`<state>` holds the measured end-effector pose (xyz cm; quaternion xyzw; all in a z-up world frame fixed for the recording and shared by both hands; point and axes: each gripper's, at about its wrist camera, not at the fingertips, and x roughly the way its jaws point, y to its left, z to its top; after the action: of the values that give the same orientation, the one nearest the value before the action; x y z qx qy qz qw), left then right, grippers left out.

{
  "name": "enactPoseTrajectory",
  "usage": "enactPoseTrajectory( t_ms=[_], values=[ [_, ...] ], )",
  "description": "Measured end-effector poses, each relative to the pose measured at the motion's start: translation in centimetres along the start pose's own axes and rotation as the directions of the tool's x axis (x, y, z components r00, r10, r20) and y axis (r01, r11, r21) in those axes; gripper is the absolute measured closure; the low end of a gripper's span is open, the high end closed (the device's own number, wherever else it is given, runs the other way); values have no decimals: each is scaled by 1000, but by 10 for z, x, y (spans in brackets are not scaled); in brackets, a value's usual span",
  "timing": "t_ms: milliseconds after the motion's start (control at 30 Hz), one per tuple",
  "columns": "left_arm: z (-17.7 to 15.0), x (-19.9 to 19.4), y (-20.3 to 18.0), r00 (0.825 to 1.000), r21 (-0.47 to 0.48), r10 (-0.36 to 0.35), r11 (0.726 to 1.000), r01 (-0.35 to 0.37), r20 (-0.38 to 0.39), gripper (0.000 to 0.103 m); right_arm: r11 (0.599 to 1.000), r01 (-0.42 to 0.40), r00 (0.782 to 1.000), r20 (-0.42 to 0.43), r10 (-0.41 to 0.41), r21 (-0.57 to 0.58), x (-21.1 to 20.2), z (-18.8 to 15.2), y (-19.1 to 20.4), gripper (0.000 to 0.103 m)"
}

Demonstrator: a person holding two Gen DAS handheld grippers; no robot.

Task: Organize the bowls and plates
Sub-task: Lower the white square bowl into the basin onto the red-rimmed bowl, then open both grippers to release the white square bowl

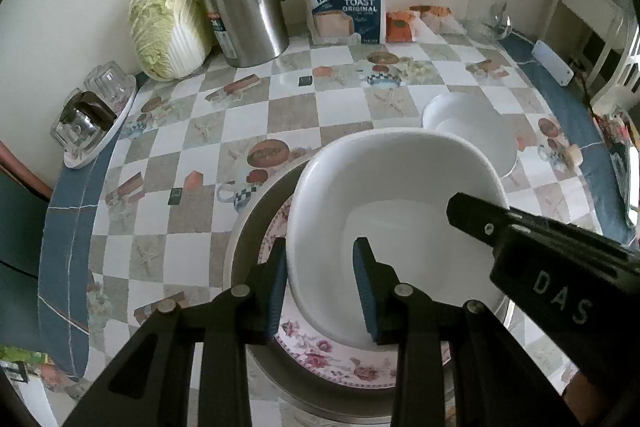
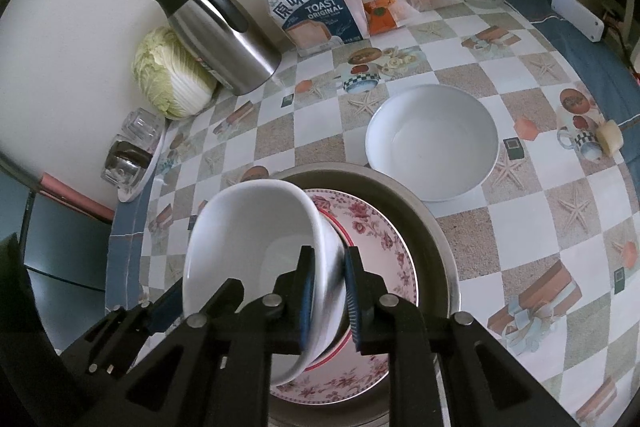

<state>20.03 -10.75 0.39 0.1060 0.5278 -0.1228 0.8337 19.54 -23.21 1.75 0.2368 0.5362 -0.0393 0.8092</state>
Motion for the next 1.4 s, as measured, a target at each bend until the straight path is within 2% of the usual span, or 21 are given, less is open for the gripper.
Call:
enactPoseTrajectory(
  t_ms=[467,733,1100,1267,1367,1400],
  values=[
    [2,-1,10,1000,-39,-14,999,14,10,69,1000,-20,1000,-7,20,6,-3,0,-1,84],
    [2,-4,17,1000,-72,-19,997,20,23,68,999,-37,998,40,38,-30,-20,3,4,84],
    [3,-6,24,999,-102,-22,995,24,25,68,999,-34,999,30,34,-4,-13,5,-10,84],
    [3,-6,25,999,-104,-24,994,27,30,68,998,-58,998,23,58,13,-12,6,-13,84],
    [4,-9,26,999,-112,-30,993,34,38,66,996,-84,996,24,84,-3,-15,6,-9,84],
    [4,-10,27,999,-117,-31,993,36,42,62,996,-84,996,27,84,-10,-16,5,-7,84]
  ],
)
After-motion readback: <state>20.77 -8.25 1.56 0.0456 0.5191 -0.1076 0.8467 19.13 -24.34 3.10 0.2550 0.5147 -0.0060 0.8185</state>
